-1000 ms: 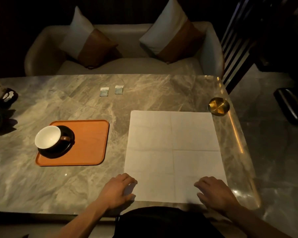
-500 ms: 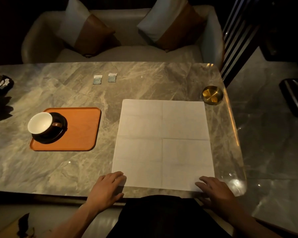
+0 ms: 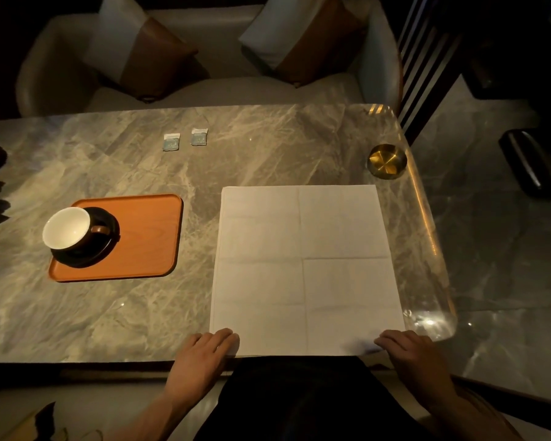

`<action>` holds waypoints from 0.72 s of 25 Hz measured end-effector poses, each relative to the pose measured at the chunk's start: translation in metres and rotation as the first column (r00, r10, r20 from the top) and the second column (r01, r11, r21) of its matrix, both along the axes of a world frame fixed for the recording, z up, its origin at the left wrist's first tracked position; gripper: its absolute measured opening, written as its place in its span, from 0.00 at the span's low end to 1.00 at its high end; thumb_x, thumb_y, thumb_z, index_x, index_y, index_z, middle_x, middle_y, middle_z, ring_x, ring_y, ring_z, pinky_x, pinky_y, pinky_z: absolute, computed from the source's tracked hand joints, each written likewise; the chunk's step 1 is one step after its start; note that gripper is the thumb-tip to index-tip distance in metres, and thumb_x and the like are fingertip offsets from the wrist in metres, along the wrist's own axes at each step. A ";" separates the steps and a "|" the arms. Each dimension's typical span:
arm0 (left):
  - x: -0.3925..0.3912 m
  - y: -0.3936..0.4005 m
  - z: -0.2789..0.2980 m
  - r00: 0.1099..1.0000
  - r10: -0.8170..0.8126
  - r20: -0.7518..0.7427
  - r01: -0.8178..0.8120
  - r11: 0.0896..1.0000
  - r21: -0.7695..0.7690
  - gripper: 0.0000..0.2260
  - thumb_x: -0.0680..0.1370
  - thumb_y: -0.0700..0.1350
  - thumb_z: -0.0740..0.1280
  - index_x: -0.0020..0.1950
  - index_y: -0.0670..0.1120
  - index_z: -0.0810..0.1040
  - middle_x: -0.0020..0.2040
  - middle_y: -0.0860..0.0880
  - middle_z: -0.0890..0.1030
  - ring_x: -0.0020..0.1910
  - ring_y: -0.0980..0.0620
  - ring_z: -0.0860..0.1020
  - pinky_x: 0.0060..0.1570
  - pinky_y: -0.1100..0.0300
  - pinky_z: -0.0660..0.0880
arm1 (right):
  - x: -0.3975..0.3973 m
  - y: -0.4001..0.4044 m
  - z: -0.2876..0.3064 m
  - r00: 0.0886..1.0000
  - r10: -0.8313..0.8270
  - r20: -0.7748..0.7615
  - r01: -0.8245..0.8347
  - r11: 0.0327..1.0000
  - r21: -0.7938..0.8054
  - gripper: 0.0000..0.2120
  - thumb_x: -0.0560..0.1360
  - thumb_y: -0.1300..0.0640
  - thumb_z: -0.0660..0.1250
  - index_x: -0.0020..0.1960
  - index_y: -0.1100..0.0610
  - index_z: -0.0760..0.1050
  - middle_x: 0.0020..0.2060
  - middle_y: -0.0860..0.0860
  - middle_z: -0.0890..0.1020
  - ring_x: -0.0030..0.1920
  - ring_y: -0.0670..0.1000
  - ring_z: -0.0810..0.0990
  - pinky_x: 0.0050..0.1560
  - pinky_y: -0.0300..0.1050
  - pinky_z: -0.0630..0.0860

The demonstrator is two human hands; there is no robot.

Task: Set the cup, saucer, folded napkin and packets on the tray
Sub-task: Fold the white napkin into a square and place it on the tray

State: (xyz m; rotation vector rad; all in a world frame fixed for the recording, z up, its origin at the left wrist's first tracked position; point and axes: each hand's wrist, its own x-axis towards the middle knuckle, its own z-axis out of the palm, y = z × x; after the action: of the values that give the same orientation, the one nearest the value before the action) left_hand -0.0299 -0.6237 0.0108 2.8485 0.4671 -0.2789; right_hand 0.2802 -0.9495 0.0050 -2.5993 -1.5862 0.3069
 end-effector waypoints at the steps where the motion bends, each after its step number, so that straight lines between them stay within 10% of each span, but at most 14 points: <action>1: -0.001 -0.002 0.001 1.000 -0.003 0.008 0.003 1.000 0.008 0.18 0.72 0.46 0.63 0.62 0.52 0.76 0.62 0.53 0.79 0.45 0.53 0.81 0.47 0.57 0.78 | 0.000 -0.002 -0.002 1.000 0.015 0.008 -0.015 1.000 -0.015 0.17 0.65 0.60 0.60 0.49 0.49 0.81 0.47 0.47 0.84 0.40 0.53 0.81 0.37 0.44 0.66; 10: -0.002 0.005 0.010 0.999 -0.030 0.039 0.032 0.998 -0.053 0.13 0.74 0.49 0.58 0.50 0.55 0.81 0.59 0.56 0.82 0.43 0.58 0.81 0.47 0.61 0.77 | 0.005 -0.004 -0.014 0.985 -0.041 0.169 0.076 0.976 -0.202 0.28 0.67 0.64 0.59 0.66 0.51 0.73 0.62 0.56 0.76 0.48 0.61 0.77 0.41 0.52 0.68; 18: 0.004 0.011 0.016 0.997 0.060 0.050 -0.054 0.992 -0.114 0.22 0.84 0.56 0.46 0.54 0.57 0.80 0.58 0.60 0.80 0.47 0.59 0.81 0.50 0.63 0.72 | 0.003 0.006 -0.003 0.991 0.046 0.122 -0.036 0.996 -0.083 0.19 0.67 0.60 0.56 0.53 0.52 0.80 0.50 0.50 0.84 0.43 0.57 0.82 0.43 0.51 0.72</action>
State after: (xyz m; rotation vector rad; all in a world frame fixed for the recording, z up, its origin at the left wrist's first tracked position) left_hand -0.0263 -0.6127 0.0267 2.7212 0.5040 -0.2111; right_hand 0.2829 -0.9431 0.0017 -2.6971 -1.7028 0.2205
